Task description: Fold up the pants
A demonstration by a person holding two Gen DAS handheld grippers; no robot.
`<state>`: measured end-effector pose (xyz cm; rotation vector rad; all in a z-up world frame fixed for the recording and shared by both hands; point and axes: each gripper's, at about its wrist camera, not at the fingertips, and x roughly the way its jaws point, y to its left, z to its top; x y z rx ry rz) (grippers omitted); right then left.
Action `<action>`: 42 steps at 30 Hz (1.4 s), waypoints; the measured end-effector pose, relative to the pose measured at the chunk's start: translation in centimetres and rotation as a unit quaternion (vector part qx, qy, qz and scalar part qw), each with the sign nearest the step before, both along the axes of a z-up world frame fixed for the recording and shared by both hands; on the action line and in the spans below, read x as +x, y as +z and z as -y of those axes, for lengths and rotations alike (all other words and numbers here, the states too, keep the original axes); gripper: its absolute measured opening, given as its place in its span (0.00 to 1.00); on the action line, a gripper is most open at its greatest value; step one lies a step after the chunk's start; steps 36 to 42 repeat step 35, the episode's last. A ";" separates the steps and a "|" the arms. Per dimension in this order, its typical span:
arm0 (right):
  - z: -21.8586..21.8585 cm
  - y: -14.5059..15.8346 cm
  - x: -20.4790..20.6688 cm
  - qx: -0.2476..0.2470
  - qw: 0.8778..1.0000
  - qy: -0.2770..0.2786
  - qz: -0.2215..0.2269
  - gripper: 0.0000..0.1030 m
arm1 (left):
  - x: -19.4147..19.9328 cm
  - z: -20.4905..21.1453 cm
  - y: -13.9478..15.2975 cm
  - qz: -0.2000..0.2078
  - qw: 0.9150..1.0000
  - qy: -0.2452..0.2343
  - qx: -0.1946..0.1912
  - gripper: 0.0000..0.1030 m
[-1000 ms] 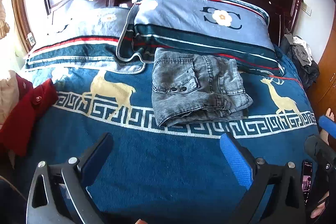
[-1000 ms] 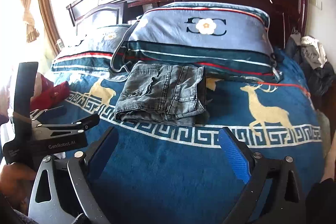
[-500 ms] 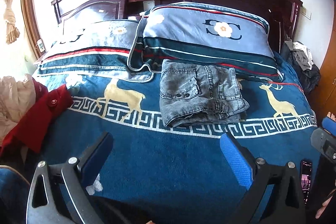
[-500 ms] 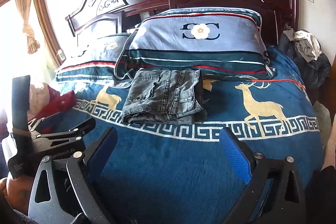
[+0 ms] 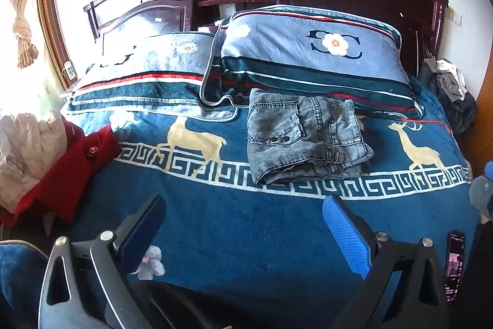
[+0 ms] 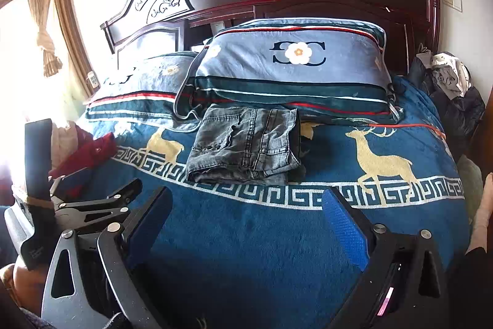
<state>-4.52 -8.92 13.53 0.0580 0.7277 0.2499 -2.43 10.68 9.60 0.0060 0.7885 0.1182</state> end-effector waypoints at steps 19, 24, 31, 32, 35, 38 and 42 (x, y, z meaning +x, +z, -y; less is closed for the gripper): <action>-1.2 0.5 0.3 -0.003 1.000 0.002 -0.006 0.95 | 0.1 -0.5 -0.1 -0.005 1.000 -0.005 -0.017 1.00; -1.1 0.2 0.4 0.000 1.000 0.001 -0.011 0.95 | 0.2 -0.4 -0.3 -0.006 1.000 -0.007 -0.018 1.00; -1.0 -0.6 0.7 0.004 1.000 0.000 -0.020 0.95 | 0.1 -0.3 -0.7 -0.004 1.000 -0.009 -0.021 1.00; -1.1 -0.7 0.8 0.004 1.000 0.000 -0.022 0.95 | 0.1 -0.3 -0.7 -0.004 1.000 -0.009 -0.023 1.00; -1.1 -1.1 1.1 0.008 1.000 0.001 -0.028 0.95 | 0.3 -0.4 -1.0 -0.010 0.999 -0.006 -0.031 1.00; -1.1 -1.1 1.1 0.008 1.000 0.001 -0.028 0.95 | 0.3 -0.4 -1.0 -0.010 0.999 -0.006 -0.031 1.00; -1.1 -1.1 1.1 0.008 1.000 0.001 -0.028 0.95 | 0.3 -0.4 -1.0 -0.010 0.999 -0.006 -0.031 1.00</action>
